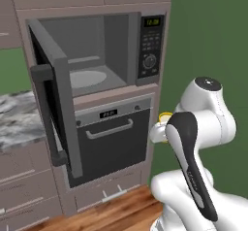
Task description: Pick the mug from the counter and place it inside the microwave. Then close the microwave.
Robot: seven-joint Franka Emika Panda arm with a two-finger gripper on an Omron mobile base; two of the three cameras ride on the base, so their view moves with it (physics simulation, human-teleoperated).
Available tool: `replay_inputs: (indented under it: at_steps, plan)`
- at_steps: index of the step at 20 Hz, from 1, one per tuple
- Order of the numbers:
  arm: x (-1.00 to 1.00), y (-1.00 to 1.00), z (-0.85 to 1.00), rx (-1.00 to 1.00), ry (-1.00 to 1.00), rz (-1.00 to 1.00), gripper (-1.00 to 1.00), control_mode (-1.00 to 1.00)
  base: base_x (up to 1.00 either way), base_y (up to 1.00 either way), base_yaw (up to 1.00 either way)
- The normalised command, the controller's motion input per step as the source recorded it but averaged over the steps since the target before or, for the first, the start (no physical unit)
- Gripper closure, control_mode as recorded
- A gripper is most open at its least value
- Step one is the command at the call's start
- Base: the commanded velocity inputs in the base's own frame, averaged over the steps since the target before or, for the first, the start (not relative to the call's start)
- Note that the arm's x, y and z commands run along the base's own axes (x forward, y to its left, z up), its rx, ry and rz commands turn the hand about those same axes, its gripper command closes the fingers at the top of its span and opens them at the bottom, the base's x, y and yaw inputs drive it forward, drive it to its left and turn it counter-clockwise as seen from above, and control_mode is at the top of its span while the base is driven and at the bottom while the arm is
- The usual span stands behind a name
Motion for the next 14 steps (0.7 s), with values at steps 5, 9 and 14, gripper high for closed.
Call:
replay_inputs:
  at_steps: [5,9,14]
  plan:
    - [0.00,0.00,0.00,0.00,0.00,0.00,1.00,1.00,0.44,0.00,0.17]
    - [0.00,0.00,0.00,0.00,0.00,0.00,1.00,1.00,0.25,-0.03,0.32]
    - [0.00,0.00,0.00,0.00,0.00,0.00,1.00,1.00,0.25,-0.02,0.37]
